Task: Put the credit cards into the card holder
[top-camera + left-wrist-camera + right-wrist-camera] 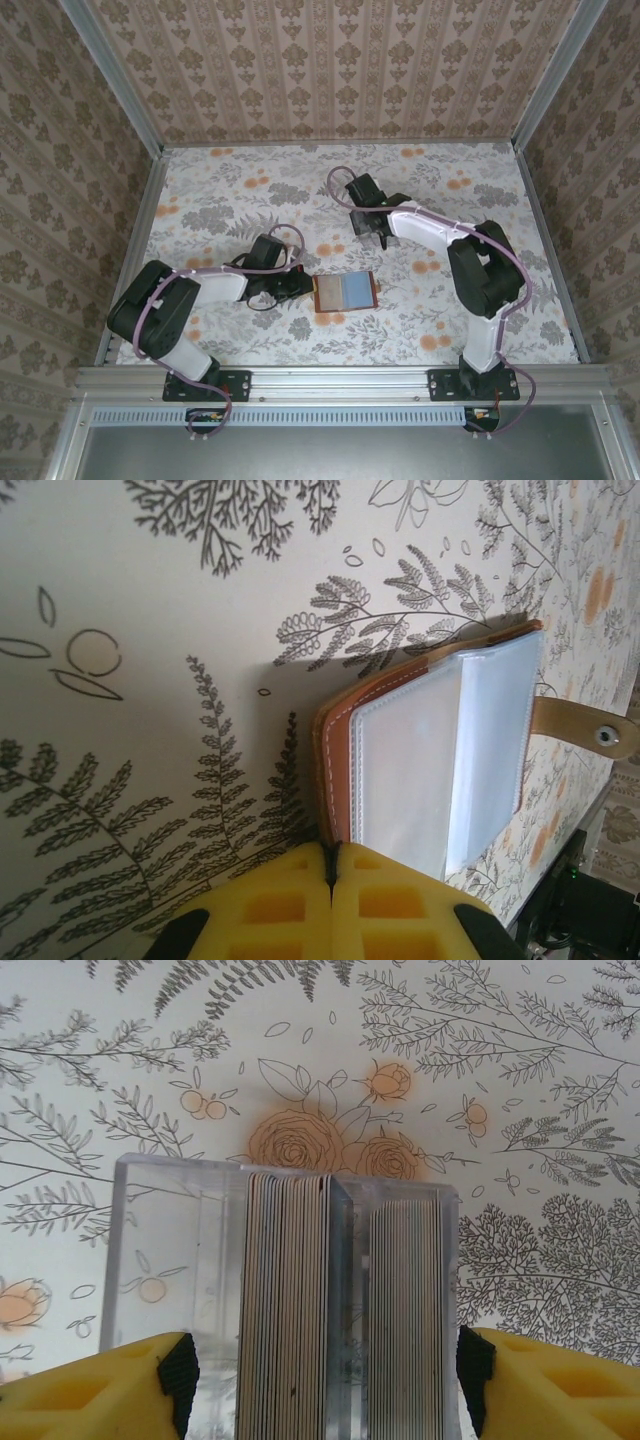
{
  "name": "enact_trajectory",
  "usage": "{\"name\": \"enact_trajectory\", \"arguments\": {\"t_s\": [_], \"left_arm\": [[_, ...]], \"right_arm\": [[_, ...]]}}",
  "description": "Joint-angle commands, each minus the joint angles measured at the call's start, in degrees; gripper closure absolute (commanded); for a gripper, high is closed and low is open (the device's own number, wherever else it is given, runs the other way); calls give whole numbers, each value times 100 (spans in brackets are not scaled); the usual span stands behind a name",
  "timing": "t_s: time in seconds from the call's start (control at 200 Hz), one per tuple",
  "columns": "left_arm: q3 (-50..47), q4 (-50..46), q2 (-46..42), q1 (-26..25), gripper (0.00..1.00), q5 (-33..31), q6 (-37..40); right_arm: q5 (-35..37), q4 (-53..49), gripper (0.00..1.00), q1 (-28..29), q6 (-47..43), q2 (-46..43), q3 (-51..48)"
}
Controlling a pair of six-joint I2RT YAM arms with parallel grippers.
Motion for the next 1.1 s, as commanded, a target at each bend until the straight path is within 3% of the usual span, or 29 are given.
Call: {"name": "enact_trajectory", "arguments": {"t_s": [0.0,0.55,0.795,1.095], "left_arm": [[16,-194,-140,-9,96,36,116],[63,-215,-130,1,97,63,87],[80,-322,-126,-8,98,44,121],[41,-416,-172,-4,99,5,184]], "right_arm": [[533,-355,28,-18,-187,283,328],[1334,-495,40,-17,-351,63,244],[1350,-375,55,-18,-509,-113,123],[1202,-433,84,-9,-544,-93,95]]}}
